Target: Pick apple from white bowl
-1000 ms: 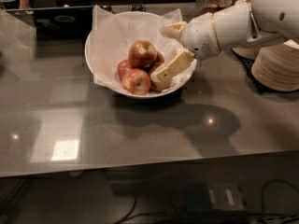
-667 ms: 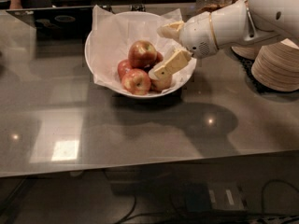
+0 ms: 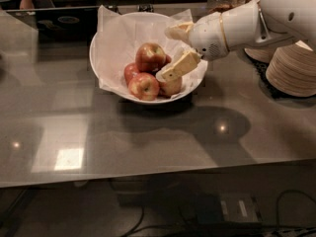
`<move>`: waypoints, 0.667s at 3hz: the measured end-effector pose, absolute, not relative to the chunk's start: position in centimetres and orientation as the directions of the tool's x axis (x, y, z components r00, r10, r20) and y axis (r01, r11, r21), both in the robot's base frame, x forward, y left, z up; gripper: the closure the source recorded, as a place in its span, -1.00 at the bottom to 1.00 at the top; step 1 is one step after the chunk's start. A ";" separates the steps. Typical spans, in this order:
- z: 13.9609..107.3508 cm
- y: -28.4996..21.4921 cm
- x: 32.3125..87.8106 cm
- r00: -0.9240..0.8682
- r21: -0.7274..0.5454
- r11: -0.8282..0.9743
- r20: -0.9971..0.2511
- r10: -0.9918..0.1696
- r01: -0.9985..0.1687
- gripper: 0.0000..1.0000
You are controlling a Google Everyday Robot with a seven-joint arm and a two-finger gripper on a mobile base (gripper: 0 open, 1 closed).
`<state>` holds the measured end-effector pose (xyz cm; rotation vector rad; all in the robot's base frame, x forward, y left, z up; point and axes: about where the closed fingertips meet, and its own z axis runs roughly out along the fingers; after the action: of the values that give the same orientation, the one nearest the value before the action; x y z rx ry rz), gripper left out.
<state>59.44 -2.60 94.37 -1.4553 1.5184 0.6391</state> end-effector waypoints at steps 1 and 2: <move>94.6 -1.5 59.9 0.118 -0.208 0.148 -0.879 -0.462 -0.967 -0.58; 94.8 -0.5 60.2 0.117 -0.182 0.121 -0.901 -0.417 -0.976 -0.60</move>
Offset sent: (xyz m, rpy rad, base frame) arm 0.0129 0.0275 0.0072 0.1300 0.0450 0.0998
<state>60.22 -0.46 94.78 -1.4503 1.4548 0.7483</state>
